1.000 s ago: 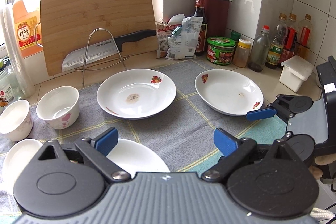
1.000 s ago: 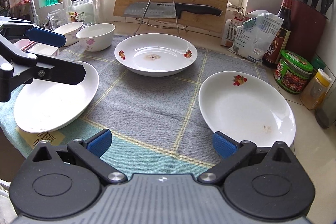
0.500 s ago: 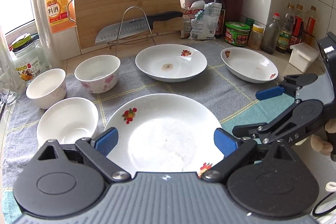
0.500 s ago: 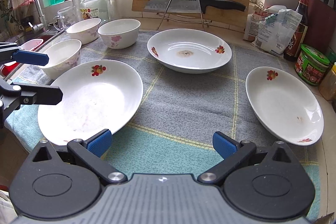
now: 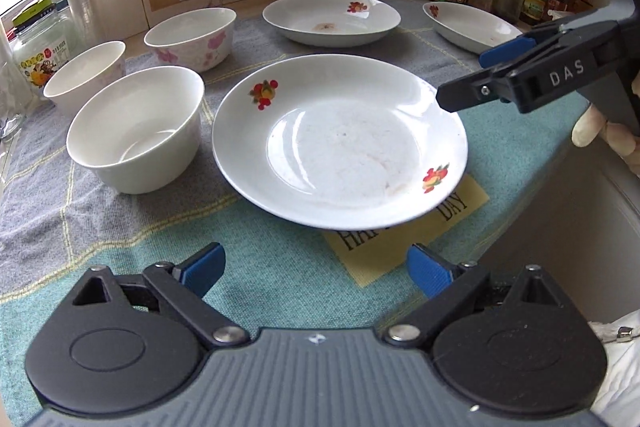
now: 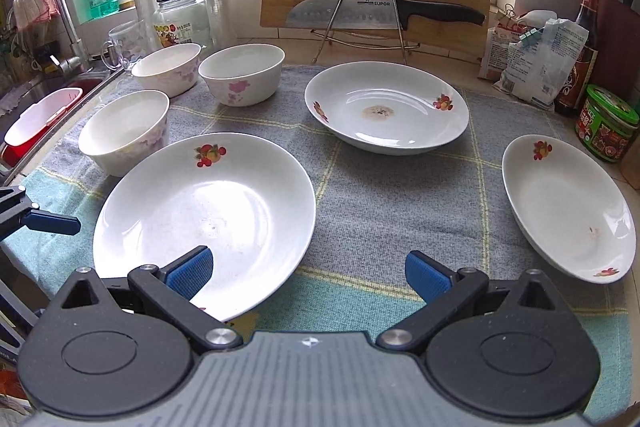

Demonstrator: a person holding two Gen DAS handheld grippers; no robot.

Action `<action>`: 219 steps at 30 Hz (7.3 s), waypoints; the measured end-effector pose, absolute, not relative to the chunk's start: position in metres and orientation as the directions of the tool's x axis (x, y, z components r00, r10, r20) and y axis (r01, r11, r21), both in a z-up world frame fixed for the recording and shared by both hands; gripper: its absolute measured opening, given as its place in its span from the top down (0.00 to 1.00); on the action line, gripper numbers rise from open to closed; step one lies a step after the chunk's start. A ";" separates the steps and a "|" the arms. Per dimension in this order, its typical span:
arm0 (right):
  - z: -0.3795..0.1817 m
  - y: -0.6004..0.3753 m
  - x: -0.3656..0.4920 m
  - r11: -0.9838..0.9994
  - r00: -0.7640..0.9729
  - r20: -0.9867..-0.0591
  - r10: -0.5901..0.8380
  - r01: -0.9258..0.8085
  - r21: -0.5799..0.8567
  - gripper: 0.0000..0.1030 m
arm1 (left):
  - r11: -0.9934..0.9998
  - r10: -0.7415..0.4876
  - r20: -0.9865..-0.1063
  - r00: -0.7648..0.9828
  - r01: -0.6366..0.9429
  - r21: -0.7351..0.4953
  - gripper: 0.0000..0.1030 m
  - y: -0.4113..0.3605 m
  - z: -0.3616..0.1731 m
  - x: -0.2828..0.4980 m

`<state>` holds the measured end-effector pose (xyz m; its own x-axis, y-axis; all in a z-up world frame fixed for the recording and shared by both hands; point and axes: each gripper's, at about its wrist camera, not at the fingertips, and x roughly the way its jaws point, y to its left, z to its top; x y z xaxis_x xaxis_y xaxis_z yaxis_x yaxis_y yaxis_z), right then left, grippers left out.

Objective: Organize plates and bowls
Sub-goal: 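Move the right gripper to the large flower plate and grasp its rim, then lift the large flower plate off the towel with the right gripper, then carry the held plate over another white flower plate with the right gripper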

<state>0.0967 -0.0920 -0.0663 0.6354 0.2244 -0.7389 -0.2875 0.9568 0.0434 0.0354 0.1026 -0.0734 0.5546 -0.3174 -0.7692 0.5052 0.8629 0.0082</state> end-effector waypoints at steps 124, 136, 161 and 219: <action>-0.064 -0.081 0.229 0.719 0.086 -0.823 0.562 -0.544 0.433 0.00 | 0.739 -0.486 -0.687 0.540 0.674 0.007 0.02 0.063 -0.051 0.065; -0.043 -0.140 0.230 0.745 0.146 -0.823 0.550 -0.532 0.403 0.00 | 0.705 -0.526 -0.671 0.523 0.709 0.001 0.02 0.010 -0.035 0.084; -0.030 -0.287 0.246 0.805 0.251 -0.812 0.527 -0.453 0.383 0.00 | 0.630 -0.579 -0.667 0.468 0.777 -0.002 0.02 -0.108 -0.020 0.142; -0.076 -0.384 0.274 0.850 0.264 -0.822 0.504 -0.319 0.419 0.00 | 0.590 -0.554 -0.726 0.407 0.807 0.003 0.02 -0.187 -0.050 0.197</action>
